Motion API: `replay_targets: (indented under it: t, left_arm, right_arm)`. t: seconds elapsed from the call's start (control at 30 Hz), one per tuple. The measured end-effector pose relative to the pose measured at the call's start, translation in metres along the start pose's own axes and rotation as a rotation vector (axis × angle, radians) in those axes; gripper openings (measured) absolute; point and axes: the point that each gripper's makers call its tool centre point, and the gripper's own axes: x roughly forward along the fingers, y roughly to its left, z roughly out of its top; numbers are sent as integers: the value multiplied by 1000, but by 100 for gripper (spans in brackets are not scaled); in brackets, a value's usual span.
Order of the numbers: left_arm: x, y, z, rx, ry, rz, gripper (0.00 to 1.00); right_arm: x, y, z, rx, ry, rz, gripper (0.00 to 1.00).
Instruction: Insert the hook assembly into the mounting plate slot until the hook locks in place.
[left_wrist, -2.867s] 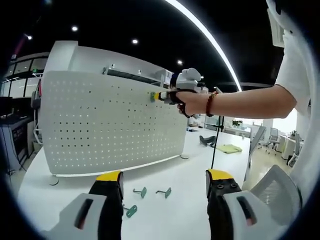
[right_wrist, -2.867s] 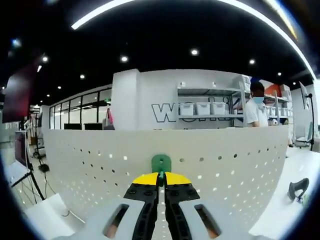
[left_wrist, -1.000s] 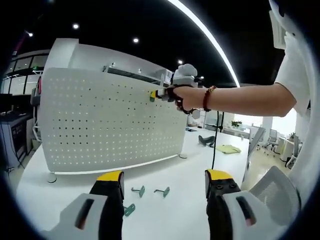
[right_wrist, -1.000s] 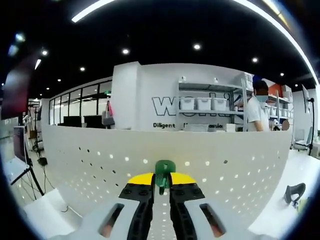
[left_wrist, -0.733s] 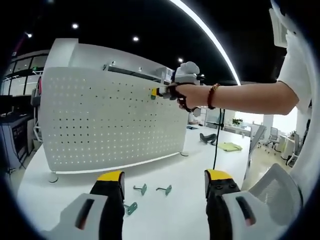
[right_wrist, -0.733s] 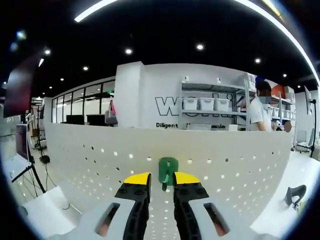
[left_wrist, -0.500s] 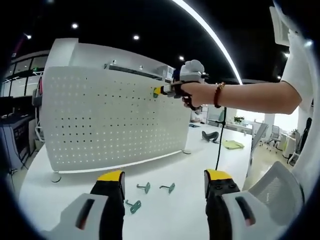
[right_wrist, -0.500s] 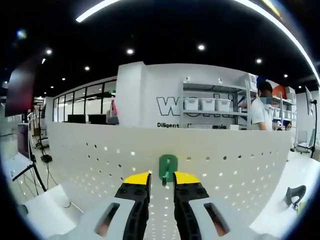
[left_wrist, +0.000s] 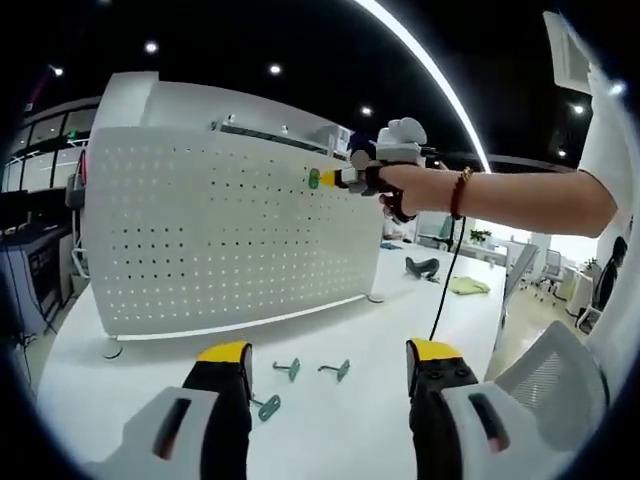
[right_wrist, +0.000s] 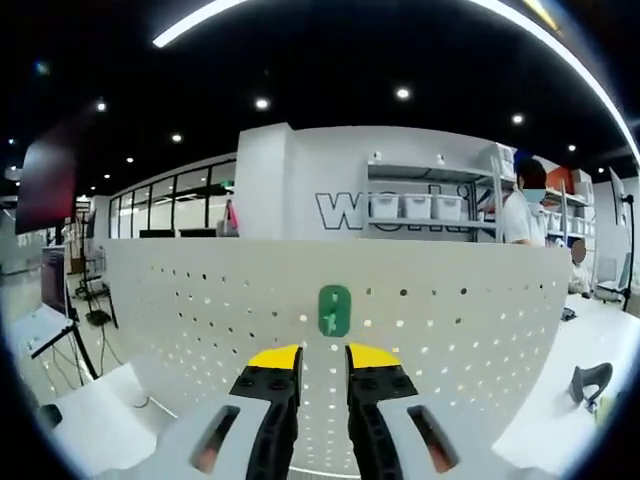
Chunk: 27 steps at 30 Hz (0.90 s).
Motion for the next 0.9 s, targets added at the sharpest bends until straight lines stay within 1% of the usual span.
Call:
replay_targets:
  t: [0.07,0.17,0.3,0.33,0.73,0.9]
  left_arm:
    - [0,-1,-2,-5,10,1,64]
    - [1,0,-9,-20,46,6,63]
    - [1,-1,-11,-33,55,13,63]
    - [1,-1,-13,-29,66,17,63]
    - [5,-2,-26,-34,116,25,58]
    - [4,-2,-32,-38,136,24,57]
  right_arm:
    - [-4,2,-3,0,3,4,16]
    - [-11,4,-8,7,6,13,16]
    - [-18,7,-15,17,12,25,16]
    - [-18,7,-16,18,13,28,16]
    - [-39,16,-34,24,33,71,15]
    - [-46,19,-45,40,47,86,14]
